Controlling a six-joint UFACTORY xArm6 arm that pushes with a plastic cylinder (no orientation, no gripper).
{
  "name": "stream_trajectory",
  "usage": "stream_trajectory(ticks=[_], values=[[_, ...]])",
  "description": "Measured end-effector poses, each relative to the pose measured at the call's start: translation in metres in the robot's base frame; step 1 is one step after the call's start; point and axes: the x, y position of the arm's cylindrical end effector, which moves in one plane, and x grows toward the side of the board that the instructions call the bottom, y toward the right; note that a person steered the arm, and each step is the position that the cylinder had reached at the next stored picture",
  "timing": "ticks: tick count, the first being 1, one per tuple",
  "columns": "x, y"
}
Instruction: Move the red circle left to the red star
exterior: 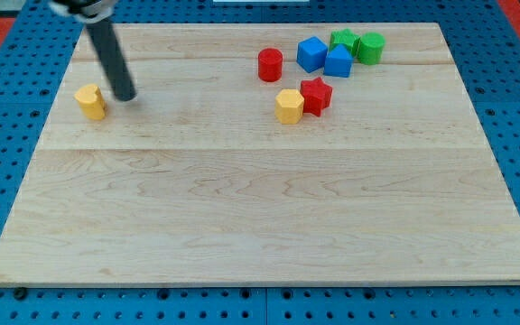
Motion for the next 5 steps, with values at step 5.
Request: stream_trajectory(ticks=[5], values=[[-0.013,0.186]])
